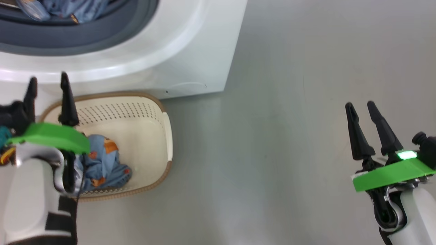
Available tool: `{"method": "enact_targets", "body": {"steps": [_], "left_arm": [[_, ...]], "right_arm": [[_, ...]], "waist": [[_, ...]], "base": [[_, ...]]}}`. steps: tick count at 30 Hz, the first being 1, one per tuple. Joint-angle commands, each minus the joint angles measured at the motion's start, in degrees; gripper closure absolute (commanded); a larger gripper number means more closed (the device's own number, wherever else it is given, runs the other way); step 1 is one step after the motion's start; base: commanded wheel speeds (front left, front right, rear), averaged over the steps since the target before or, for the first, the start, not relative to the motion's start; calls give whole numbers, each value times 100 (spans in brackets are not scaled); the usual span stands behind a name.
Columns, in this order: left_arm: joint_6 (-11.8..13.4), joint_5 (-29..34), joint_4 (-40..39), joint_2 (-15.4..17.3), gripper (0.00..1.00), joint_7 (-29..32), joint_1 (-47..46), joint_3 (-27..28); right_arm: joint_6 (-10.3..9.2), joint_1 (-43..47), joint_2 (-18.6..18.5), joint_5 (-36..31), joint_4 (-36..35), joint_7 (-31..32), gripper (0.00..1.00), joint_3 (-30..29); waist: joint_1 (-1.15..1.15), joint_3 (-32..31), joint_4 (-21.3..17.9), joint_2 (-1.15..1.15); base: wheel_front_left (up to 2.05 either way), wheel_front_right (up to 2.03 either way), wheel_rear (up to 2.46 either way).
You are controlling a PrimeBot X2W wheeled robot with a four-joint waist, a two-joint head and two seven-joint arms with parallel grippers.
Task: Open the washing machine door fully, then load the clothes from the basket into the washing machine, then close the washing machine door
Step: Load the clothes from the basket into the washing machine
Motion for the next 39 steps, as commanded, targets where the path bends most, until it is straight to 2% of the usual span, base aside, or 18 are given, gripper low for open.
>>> {"method": "enact_targets", "body": {"steps": [1, 21, 39], "left_arm": [[-12, 8, -219, 171, 0, -30, 209, 120], [-14, -150, -1588, -70, 0, -30, 2742, 248], [-14, -187, -2606, -214, 0, -30, 4214, 497]], "right_arm": [[9, 183, -104, -51, -90, -68, 0, 101], [9, 1265, -297, -64, -22, -68, 0, -68], [9, 1993, -298, -78, -120, -68, 0, -432]], "waist": [[0, -334, 159, 0], [0, -1739, 365, 0], [0, -2149, 427, 0]], "base": [[0, 0, 0], [0, 0, 0], [0, 0, 0]]}}
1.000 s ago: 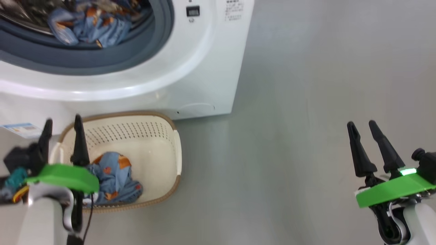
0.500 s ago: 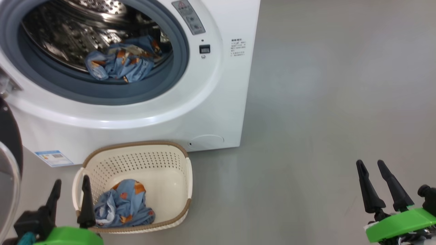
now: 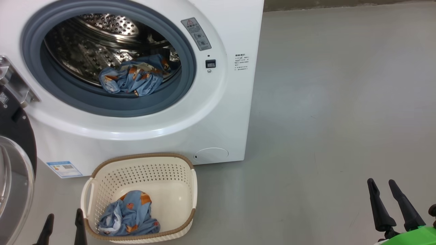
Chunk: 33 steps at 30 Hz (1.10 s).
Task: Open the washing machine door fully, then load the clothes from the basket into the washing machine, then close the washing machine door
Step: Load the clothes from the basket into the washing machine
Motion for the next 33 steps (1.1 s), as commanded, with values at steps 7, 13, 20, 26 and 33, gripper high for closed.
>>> {"method": "enact_targets", "body": {"steps": [7, 13, 20, 26, 33], "left_arm": [[-14, -99, -217, 38, 0, -36, -85, 207], [21, -171, -222, 37, 0, -36, -110, 142], [104, -219, -121, 36, 0, -36, -240, -94], [112, -226, 179, 36, 0, -36, -536, -204], [94, -121, 929, 36, 0, -36, -1149, -194]], "right_arm": [[9, -21, -77, -95, -162, -69, 0, 104], [9, -32, -49, -88, -178, -69, 0, 119], [9, -173, 5, -73, -221, -69, 0, 160], [9, -394, 117, -61, -246, -69, 0, 226], [9, -767, 236, -38, -286, -69, 0, 329]], "waist": [[0, -8, 0, 0], [0, 22, 12, 0], [0, 301, 12, 0], [0, 688, -21, 0], [0, 1249, -89, 0]], "base": [[0, 0, 0], [0, 0, 0], [0, 0, 0], [0, 0, 0], [0, 0, 0]]}}
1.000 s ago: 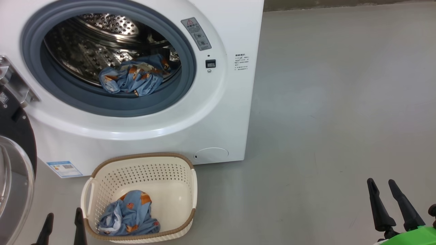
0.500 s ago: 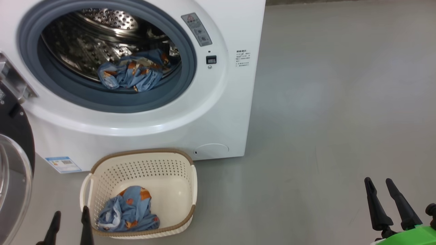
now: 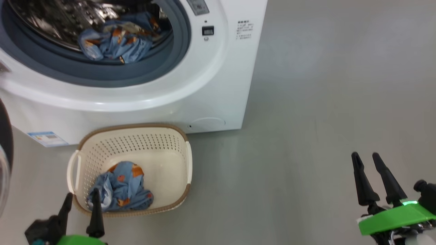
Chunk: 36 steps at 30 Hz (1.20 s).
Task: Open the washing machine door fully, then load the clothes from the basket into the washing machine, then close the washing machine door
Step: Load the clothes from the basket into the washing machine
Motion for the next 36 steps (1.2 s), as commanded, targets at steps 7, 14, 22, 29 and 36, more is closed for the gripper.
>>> {"method": "enact_targets", "body": {"steps": [7, 14, 22, 29, 36], "left_arm": [[-36, 101, 990, 195, 0, -37, -1105, 298], [-69, 189, 2482, 513, 0, -37, -2275, 191], [-51, 386, 4130, 840, 0, -24, -3511, -71], [52, 489, 5174, 1051, 0, 318, -4212, -236], [181, 550, 5469, 1289, 0, 708, -4482, -355]], "right_arm": [[9, -579, 8, 36, -205, -69, 0, 261], [9, -957, 82, 60, -245, -69, 0, 335], [9, -1308, 157, 83, -300, -69, 0, 364], [9, -1508, 223, 84, -316, -69, 0, 426], [9, -1596, 258, 87, -325, -69, 0, 504]], "waist": [[0, 914, -168, 0], [0, 1566, -267, 0], [0, 2155, -365, 0], [0, 2462, -471, 0], [0, 2666, -586, 0]], "base": [[0, 0, 0], [0, 0, 0], [0, 0, 0], [0, 0, 0], [0, 0, 0]]}}
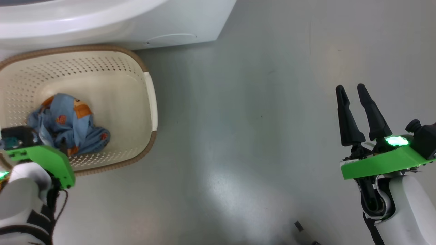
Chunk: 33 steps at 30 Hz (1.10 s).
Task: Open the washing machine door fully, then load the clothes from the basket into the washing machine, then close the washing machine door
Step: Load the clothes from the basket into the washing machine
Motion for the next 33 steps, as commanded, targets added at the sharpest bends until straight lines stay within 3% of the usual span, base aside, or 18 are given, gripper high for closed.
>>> {"method": "enact_targets", "body": {"steps": [1, 18, 31, 32, 33], "left_arm": [[44, 30, -3, 349, 0, 50, -8, 108], [222, 40, 87, 617, 0, 730, -464, -90], [167, 95, 98, 757, 0, 1288, -799, -355], [169, 104, 99, 780, 39, 1351, -816, -391], [187, 107, 99, 804, 53, 1380, -828, -404]], "right_arm": [[9, 13, 2, 31, -154, -68, 0, 145], [9, -199, 69, 38, -249, -68, 0, 265], [9, -363, 94, 65, -309, -68, 0, 359], [9, -381, 100, 69, -312, -68, 0, 372], [9, -392, 103, 71, -315, -68, 0, 377]], "waist": [[0, 120, -91, 0], [0, 667, -229, 0], [0, 1000, -287, 0], [0, 1027, -307, 0], [0, 1044, -317, 0]], "base": [[0, 0, 0], [0, 0, 0], [0, 0, 0], [0, 0, 0], [0, 0, 0]]}}
